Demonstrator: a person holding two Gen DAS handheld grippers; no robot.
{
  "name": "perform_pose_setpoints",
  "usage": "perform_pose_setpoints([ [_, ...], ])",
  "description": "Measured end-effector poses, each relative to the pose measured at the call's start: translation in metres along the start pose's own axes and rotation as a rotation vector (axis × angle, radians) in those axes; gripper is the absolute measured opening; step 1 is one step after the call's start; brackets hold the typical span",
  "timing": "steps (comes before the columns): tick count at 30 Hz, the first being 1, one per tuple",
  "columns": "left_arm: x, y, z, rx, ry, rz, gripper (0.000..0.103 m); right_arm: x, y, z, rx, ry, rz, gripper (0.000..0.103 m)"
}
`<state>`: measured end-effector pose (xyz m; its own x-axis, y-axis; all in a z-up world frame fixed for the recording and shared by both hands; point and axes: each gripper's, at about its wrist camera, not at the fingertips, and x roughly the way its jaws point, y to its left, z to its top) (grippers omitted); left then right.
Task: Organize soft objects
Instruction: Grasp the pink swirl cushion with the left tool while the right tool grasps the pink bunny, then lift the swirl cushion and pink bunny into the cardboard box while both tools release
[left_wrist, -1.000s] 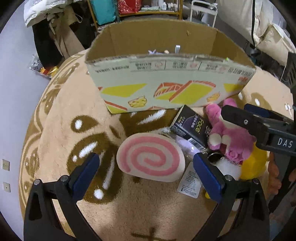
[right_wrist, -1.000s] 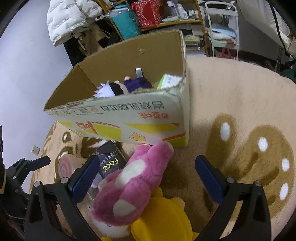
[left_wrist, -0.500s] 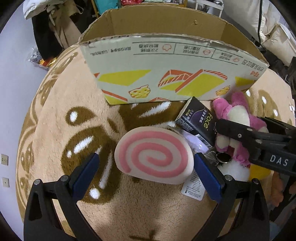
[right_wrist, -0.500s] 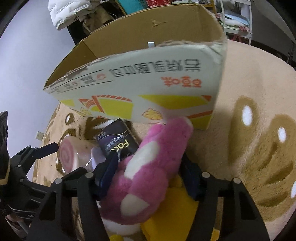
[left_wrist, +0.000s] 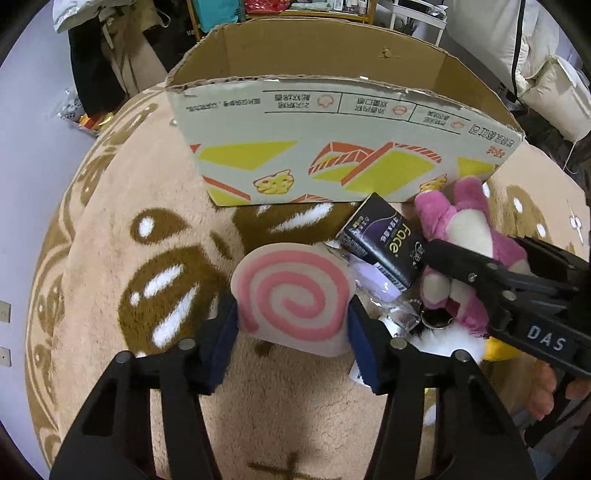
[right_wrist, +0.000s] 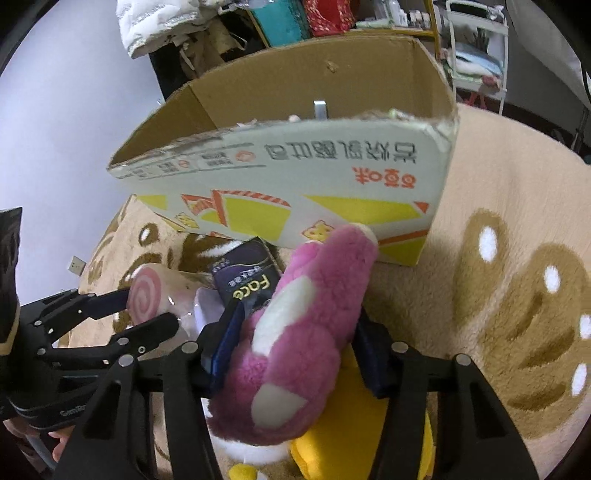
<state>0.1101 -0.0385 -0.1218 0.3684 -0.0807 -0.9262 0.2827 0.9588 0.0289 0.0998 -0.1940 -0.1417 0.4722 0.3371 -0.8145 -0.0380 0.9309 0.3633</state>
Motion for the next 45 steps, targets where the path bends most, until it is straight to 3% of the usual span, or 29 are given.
perform_pose_setpoints([
  [5, -0.012, 0.005, -0.009, -0.029, -0.026, 0.029, 0.054, -0.019, 0.004, -0.001, -0.016, -0.060, 0.016, 0.059],
  [10, -0.025, 0.006, -0.010, -0.050, -0.059, 0.028, 0.054, -0.045, 0.003, 0.000, -0.034, -0.129, 0.037, 0.044],
  [15, -0.042, 0.002, -0.014, -0.051, -0.118, 0.037, 0.053, -0.064, 0.011, -0.004, -0.069, -0.200, 0.033, 0.042],
  [27, -0.115, -0.009, -0.022, -0.034, -0.467, 0.076, 0.054, -0.129, 0.013, -0.004, -0.072, -0.445, 0.009, 0.042],
  [34, -0.147, -0.004, -0.013, -0.065, -0.662, 0.034, 0.054, -0.143, 0.010, 0.008, -0.059, -0.543, 0.016, 0.042],
  [45, -0.146, 0.004, 0.026, -0.064, -0.700, 0.098, 0.055, -0.140, 0.014, 0.048, -0.101, -0.571, -0.007, 0.042],
])
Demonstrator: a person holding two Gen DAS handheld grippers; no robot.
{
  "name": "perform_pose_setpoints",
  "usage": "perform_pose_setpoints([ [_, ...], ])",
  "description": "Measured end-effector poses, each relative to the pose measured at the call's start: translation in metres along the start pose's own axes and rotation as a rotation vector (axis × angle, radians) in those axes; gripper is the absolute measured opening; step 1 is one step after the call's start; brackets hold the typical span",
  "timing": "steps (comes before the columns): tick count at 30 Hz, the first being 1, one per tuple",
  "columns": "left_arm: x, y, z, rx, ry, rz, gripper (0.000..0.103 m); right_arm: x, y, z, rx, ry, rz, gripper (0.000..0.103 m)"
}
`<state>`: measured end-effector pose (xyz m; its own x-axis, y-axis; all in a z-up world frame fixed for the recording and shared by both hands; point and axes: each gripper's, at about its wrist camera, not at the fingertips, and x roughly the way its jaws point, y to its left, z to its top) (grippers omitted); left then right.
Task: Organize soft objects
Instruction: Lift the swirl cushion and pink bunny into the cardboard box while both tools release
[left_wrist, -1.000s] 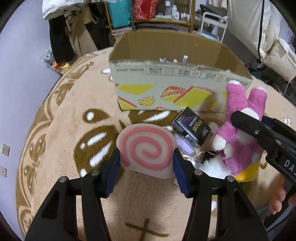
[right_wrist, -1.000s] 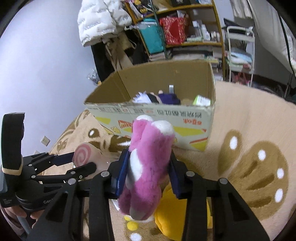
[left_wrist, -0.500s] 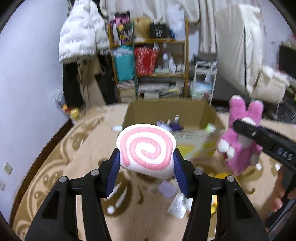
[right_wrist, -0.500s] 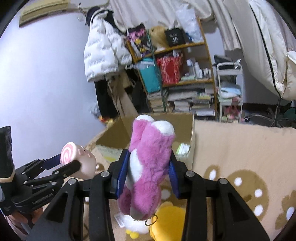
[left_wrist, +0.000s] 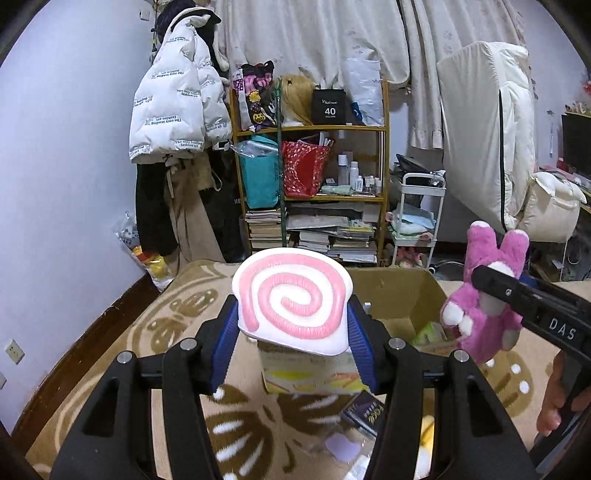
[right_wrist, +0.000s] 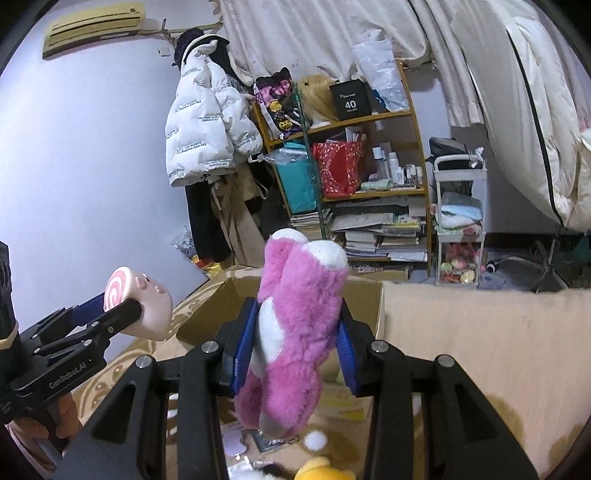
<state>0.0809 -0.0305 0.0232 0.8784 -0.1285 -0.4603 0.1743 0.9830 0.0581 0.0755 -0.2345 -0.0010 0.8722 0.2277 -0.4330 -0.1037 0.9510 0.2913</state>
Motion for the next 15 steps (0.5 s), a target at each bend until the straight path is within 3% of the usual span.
perform_pose_setpoints([
  [8, 0.030, 0.000, 0.016, -0.002, -0.012, 0.036, 0.055, 0.036, -0.005, 0.028, -0.053, 0.029, 0.023, 0.042],
  [15, 0.057, -0.006, 0.020, 0.008, 0.007, 0.001, 0.056, 0.065, -0.017, 0.019, -0.050, 0.078, 0.030, 0.042],
])
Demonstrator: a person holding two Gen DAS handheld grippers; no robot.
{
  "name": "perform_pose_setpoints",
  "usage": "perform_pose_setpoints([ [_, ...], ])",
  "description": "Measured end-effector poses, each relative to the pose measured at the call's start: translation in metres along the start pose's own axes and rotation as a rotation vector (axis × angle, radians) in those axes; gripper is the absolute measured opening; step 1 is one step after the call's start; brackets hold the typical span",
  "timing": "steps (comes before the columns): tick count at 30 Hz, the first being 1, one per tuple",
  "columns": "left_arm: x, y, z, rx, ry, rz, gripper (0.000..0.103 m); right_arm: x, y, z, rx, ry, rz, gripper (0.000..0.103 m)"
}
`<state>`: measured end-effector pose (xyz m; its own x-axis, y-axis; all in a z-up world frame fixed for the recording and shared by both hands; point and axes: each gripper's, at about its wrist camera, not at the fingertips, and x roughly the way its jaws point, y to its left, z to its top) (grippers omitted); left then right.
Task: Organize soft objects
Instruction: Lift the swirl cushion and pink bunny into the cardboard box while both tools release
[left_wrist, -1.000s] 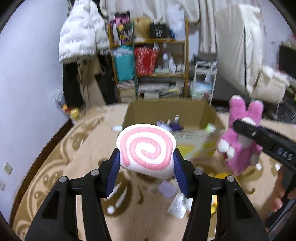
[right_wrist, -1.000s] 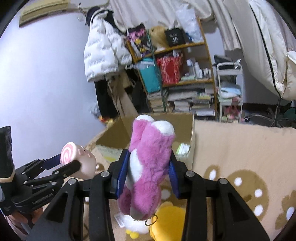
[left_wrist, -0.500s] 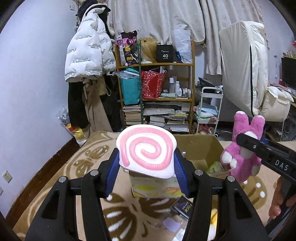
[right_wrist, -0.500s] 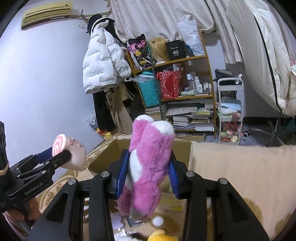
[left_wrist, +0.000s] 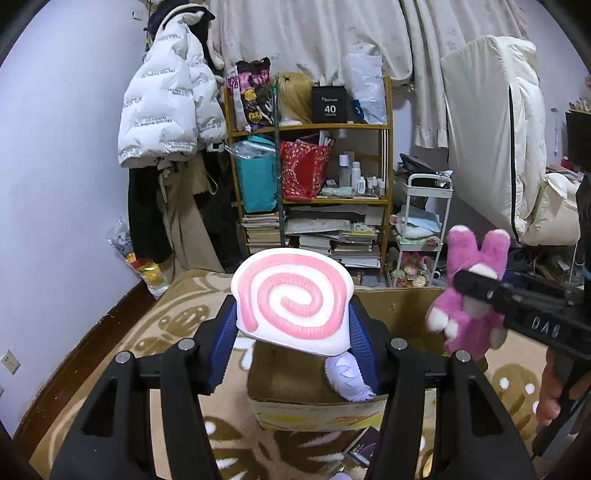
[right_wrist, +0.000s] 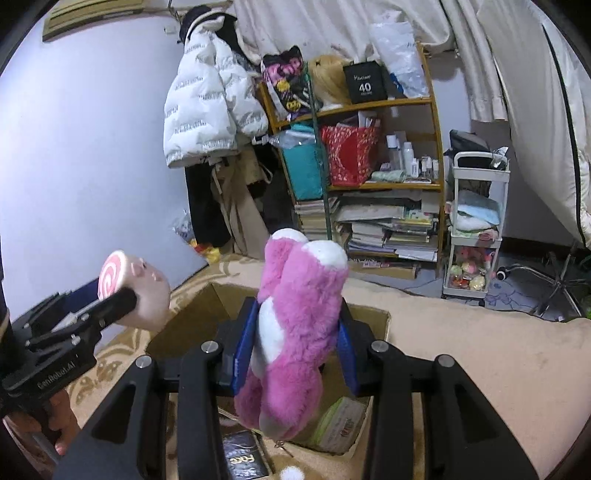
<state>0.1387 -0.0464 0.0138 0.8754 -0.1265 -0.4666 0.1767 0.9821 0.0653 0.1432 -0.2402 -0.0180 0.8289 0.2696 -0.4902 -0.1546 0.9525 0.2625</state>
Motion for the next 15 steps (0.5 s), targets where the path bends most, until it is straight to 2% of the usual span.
perform_pose_setpoints([
  [6, 0.025, -0.006, -0.011, -0.005, 0.065, -0.020, 0.057, 0.019, -0.011, -0.011, 0.022, 0.046, 0.004, 0.044],
  [12, 0.041, -0.010, -0.024, -0.005, 0.118, -0.028, 0.063, 0.033, -0.024, -0.020, 0.094, 0.109, 0.035, 0.045],
  [14, 0.044, -0.010, -0.027, -0.013, 0.138, -0.031, 0.065, 0.031, -0.025, -0.021, 0.098, 0.110, 0.034, 0.050],
  [15, 0.045, -0.010, -0.028, -0.017, 0.144, -0.032, 0.066, 0.030, -0.026, -0.021, 0.099, 0.106, 0.032, 0.056],
])
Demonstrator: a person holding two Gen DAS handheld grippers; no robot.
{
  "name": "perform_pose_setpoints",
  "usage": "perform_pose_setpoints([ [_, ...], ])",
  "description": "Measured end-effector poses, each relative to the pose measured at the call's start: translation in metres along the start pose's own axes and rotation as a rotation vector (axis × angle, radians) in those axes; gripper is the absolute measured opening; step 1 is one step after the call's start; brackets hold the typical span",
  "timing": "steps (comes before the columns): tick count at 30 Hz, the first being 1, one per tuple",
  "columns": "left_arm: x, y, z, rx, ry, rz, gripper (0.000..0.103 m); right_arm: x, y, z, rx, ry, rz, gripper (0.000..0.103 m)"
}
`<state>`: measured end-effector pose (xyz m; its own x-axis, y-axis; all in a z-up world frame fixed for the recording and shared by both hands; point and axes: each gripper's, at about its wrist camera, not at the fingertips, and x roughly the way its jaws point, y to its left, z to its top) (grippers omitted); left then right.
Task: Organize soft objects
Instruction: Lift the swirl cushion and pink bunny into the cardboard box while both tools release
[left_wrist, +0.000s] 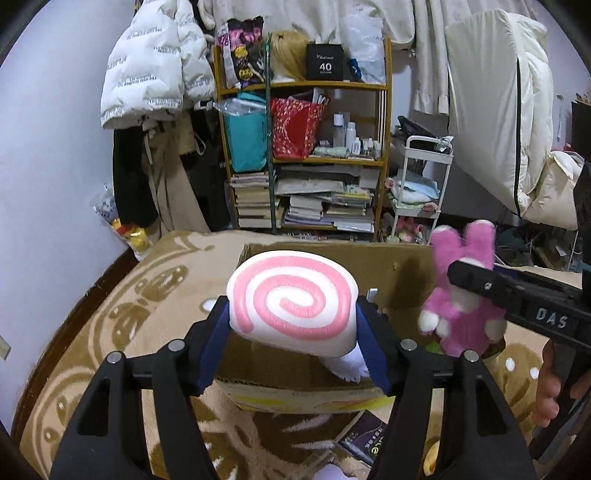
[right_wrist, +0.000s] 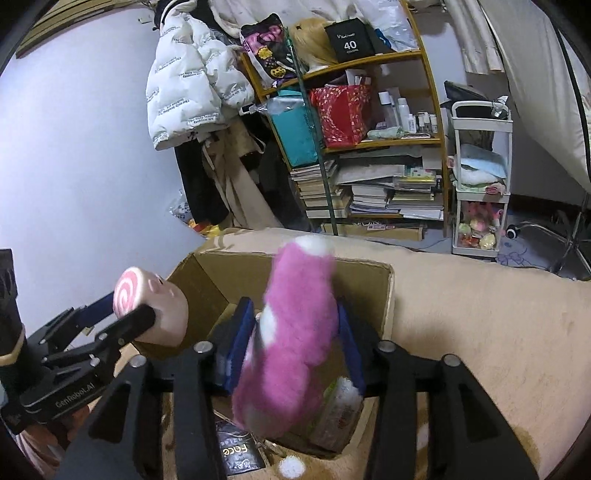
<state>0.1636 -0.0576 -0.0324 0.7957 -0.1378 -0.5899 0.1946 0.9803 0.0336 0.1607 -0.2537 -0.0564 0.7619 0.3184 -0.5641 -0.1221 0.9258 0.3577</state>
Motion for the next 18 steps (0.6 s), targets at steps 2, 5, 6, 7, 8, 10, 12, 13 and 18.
perform_pose_setpoints([
  [2, 0.000, 0.002, -0.001, -0.009, 0.010, -0.002, 0.068, -0.005, 0.000, 0.001, 0.002, -0.013, -0.008, 0.061],
  [5, -0.006, 0.004, -0.002, -0.013, -0.004, 0.014, 0.081, -0.015, 0.000, 0.002, 0.011, -0.044, -0.036, 0.076],
  [6, -0.009, 0.004, -0.003, -0.011, -0.009, 0.012, 0.085, -0.018, -0.002, 0.002, 0.017, -0.052, -0.036, 0.082],
  [7, -0.011, 0.004, -0.003, -0.009, -0.009, 0.009, 0.086, -0.023, -0.003, 0.002, 0.025, -0.064, -0.036, 0.085],
  [8, -0.014, 0.004, -0.003, -0.007, -0.007, 0.012, 0.087, -0.026, -0.004, 0.001, 0.031, -0.072, -0.040, 0.087],
  [10, -0.020, 0.005, -0.005, -0.003, -0.002, 0.019, 0.090, -0.033, -0.005, 0.000, 0.039, -0.078, -0.048, 0.098],
  [12, -0.027, 0.005, -0.007, 0.001, -0.003, 0.026, 0.095, -0.040, -0.004, -0.001, 0.040, -0.089, -0.066, 0.103],
  [13, -0.032, 0.004, -0.009, 0.006, -0.005, 0.024, 0.096, -0.046, -0.002, -0.002, 0.033, -0.094, -0.088, 0.103],
  [18, -0.058, 0.003, -0.013, 0.010, -0.013, 0.026, 0.099, -0.061, 0.009, -0.004, -0.003, -0.078, -0.098, 0.103],
])
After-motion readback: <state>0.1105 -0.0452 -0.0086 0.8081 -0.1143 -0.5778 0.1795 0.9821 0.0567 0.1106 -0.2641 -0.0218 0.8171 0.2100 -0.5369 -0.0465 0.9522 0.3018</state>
